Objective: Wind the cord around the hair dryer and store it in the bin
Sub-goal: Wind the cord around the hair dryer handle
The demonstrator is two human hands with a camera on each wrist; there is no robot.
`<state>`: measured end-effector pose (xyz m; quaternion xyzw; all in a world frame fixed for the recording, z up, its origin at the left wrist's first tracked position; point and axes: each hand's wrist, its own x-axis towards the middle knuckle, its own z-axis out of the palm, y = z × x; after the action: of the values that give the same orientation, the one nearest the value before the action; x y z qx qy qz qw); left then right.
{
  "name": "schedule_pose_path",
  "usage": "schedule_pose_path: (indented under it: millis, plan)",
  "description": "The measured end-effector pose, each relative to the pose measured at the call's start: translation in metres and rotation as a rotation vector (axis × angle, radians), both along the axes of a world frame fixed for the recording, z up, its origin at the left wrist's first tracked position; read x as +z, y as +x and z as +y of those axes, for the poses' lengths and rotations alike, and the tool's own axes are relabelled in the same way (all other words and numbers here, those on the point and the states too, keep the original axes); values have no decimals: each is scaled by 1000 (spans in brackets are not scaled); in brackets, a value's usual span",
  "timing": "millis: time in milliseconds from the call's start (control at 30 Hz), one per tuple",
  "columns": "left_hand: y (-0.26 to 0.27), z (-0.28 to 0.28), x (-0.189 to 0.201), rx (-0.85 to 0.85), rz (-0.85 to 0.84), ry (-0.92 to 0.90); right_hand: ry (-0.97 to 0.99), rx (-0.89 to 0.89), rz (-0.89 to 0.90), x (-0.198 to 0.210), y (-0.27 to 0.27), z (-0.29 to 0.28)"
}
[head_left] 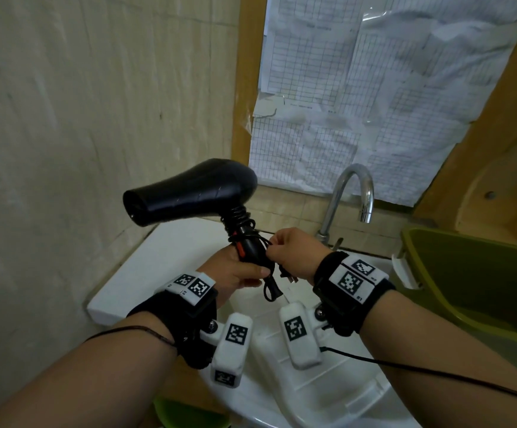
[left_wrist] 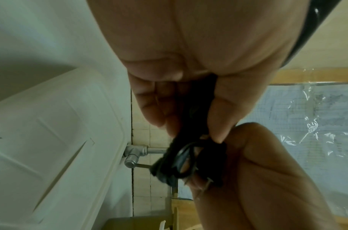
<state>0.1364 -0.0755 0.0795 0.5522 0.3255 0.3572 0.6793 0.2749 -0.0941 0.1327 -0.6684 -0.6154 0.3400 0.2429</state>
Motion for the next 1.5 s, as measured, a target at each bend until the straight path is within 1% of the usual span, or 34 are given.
schedule_pose_path:
  millis: [100,233,367,500,600,667,767,1067,1167,1267,1300,1367,1500]
  plan:
    - [4,-1,2,37,-61,-43,12,-10,14,4,1,2]
    - [6,-4,5,99,-93,-97,33,-29,132,5,2,7]
    - [10,-6,10,151,-59,-72,68,-100,284,-3,3,8]
    - [7,-7,11,181,-24,-84,39,-110,439,-11,3,6]
    - [6,-8,11,191,-32,-106,17,-112,602,-16,7,2]
    - [8,-10,13,193,-54,-119,42,-131,666,-19,10,0]
    - [11,-13,15,200,-101,-153,97,-209,646,-22,12,1]
    - [19,-16,11,185,-154,-208,126,-389,518,-26,6,0]
    - [20,-16,10,203,-160,-199,79,-371,476,-22,0,-4]
    - [19,-15,10,227,-183,-204,-20,-296,573,-15,-5,-9]
    - [19,-14,10,229,-190,-209,-33,-274,581,-14,-5,-10]
    - [17,-13,8,226,-189,-206,-24,-252,514,-14,-5,-11]
    - [13,-13,4,209,-121,-159,-25,-234,291,-12,-5,-10]
